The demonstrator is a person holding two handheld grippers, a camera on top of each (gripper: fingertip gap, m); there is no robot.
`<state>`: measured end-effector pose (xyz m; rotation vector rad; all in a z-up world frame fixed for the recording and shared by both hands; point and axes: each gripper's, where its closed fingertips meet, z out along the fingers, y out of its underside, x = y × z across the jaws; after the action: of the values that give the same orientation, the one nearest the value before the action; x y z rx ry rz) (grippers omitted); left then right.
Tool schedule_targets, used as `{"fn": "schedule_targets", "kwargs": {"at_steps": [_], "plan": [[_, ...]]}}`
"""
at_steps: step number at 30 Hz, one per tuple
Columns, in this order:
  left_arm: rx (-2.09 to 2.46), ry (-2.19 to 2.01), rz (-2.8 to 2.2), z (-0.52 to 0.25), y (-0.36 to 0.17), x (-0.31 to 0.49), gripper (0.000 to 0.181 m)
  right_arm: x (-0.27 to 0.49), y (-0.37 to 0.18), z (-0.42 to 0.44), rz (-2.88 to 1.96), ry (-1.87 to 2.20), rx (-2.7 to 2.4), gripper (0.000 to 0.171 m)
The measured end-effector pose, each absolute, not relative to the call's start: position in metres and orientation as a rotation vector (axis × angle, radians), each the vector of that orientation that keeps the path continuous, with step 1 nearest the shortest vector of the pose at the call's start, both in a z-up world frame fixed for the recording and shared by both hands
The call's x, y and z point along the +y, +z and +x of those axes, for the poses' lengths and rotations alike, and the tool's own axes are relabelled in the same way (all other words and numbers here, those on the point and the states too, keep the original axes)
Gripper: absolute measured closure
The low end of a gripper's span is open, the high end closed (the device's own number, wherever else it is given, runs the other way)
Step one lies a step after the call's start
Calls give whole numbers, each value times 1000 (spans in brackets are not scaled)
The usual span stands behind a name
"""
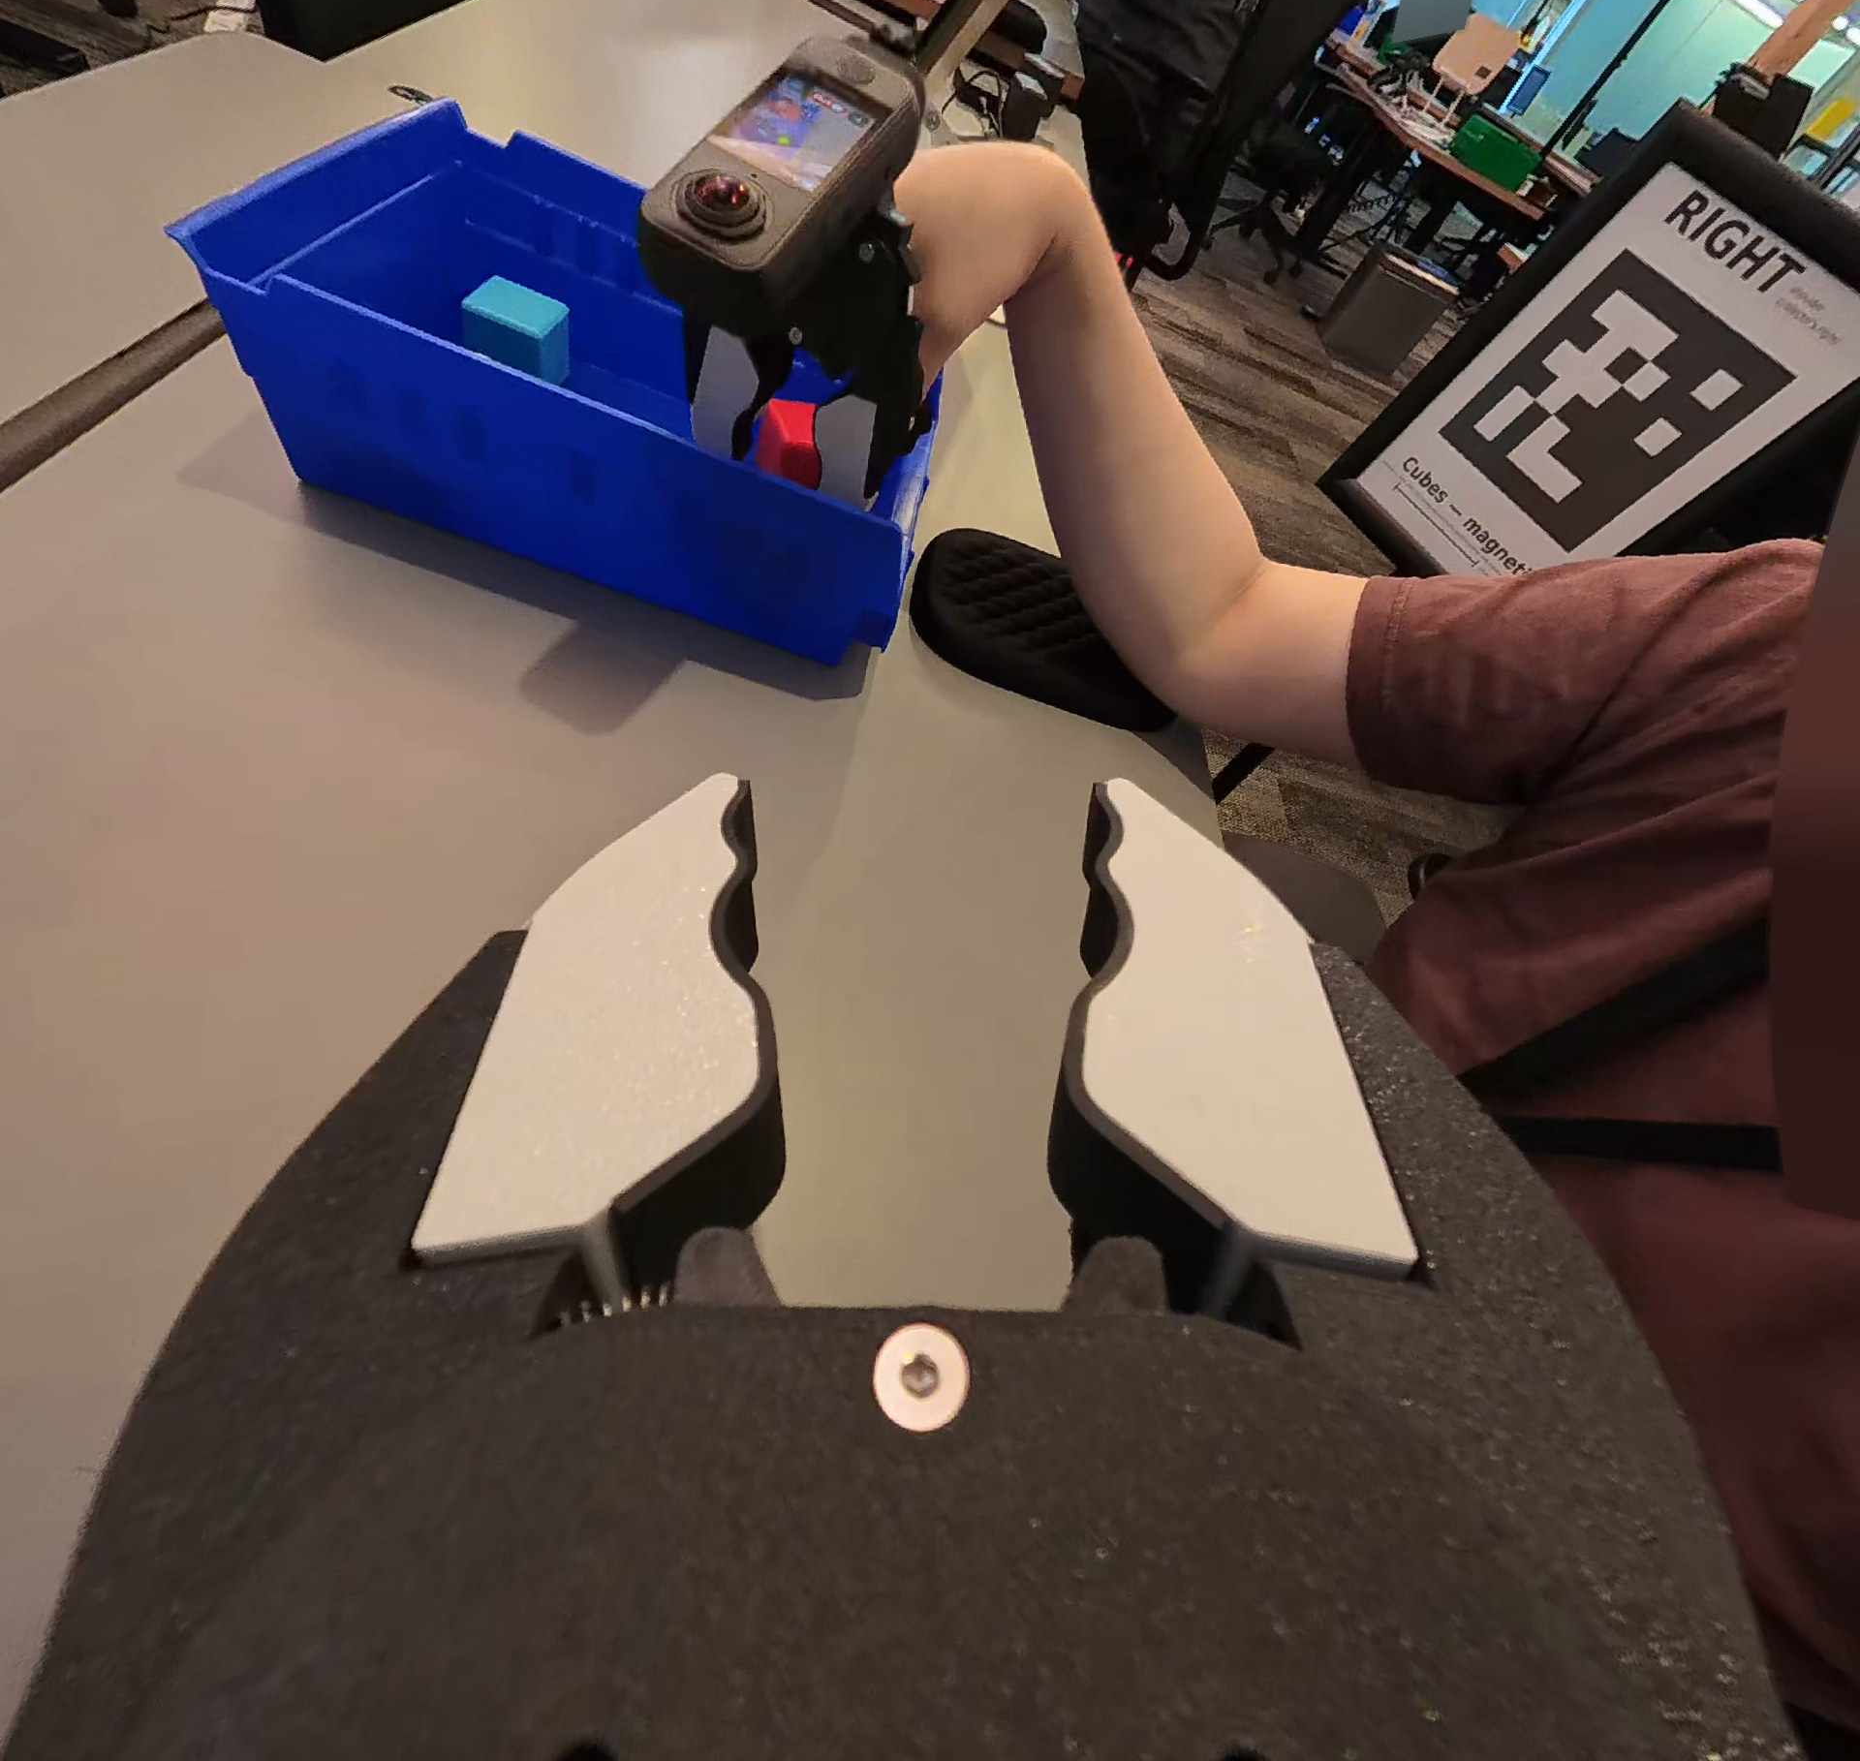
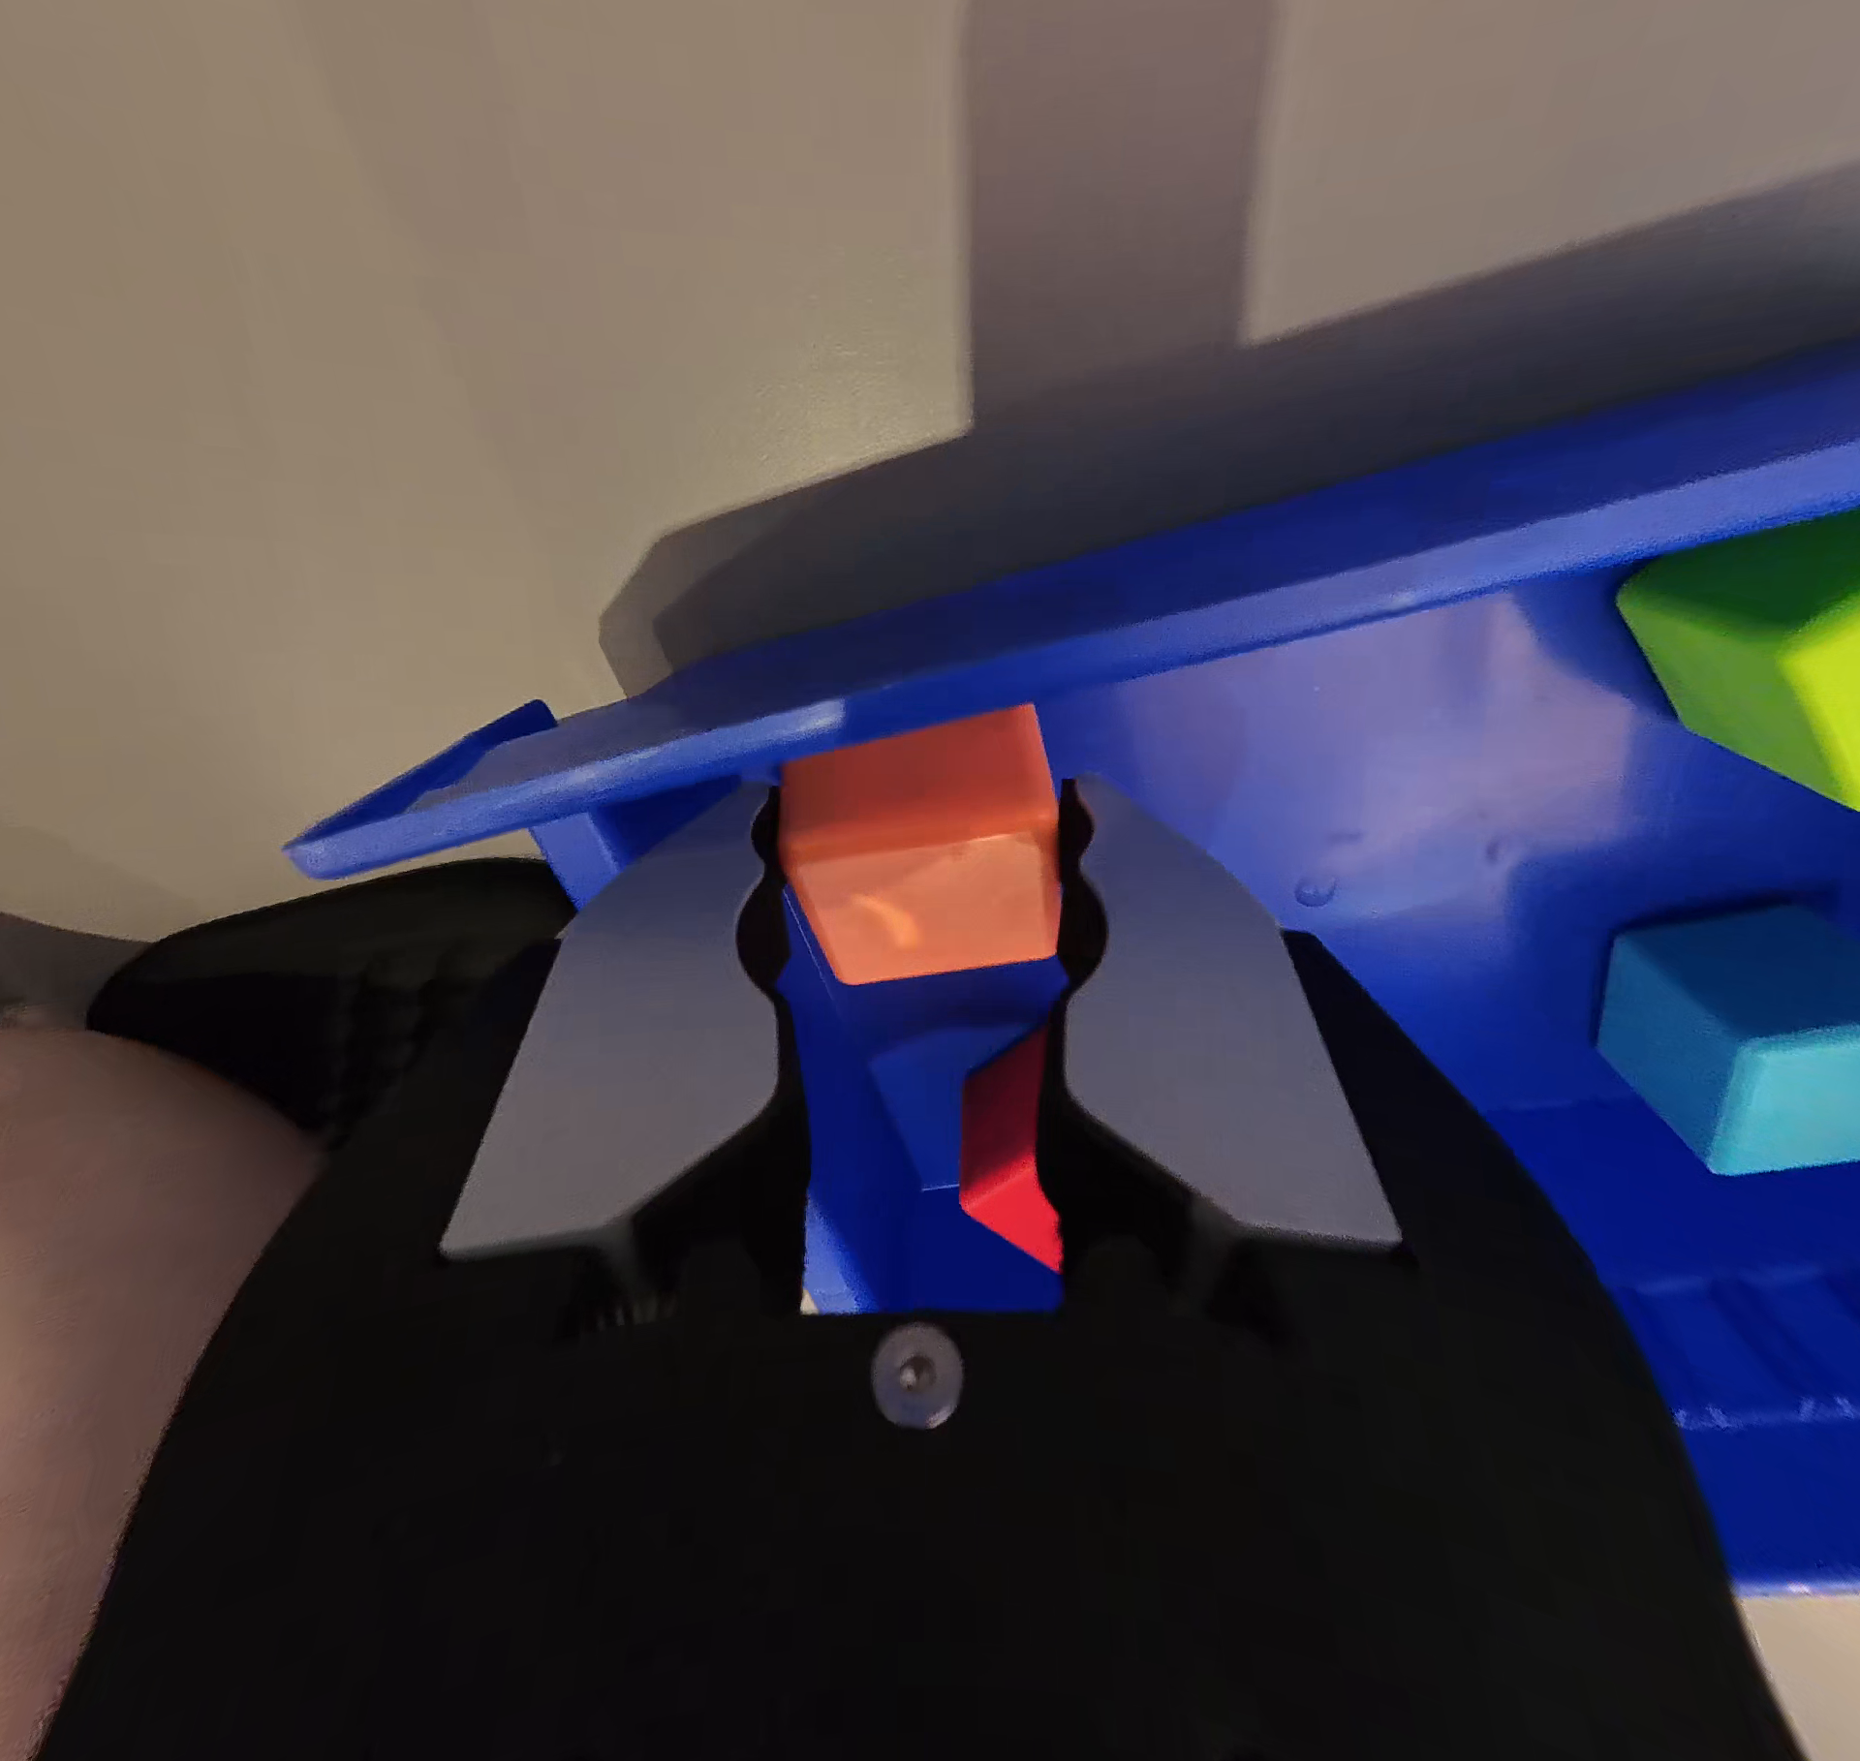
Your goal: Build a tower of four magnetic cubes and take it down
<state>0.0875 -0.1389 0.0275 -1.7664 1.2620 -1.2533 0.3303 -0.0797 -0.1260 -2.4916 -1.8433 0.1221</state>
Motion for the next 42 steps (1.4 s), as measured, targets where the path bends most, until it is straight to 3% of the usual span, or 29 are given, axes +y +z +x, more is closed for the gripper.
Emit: {"fn": "schedule_targets", "kwargs": {"at_steps": [11,18,24,28,31,38,42], "plan": [[1272,-1242,-1779,89,24,-139,115,-81,-144,328,-2547,157,-1858,119],[1208,-1139,-1775,68,41,-127,103,-79,-117,334,-2482,122,-1770,121],[795,-546,-1803,-32,82,-60,91,-56,-35,354,-2155,47,-1442,123],[327,-126,-1815,-155,96,-16,87,-3,9,427,-2237,-49,-690,125],[127,77,-1943,-231,73,-11,85,14,-7,479,-2362,-8,-181,125],[-80,73,-2262,-300,-7,-13,79,4,-91,512,-2690,-6,-45,133],[-58,59,-2432,-302,-45,-15,83,1,-111,500,-2770,171,-38,163]]}}
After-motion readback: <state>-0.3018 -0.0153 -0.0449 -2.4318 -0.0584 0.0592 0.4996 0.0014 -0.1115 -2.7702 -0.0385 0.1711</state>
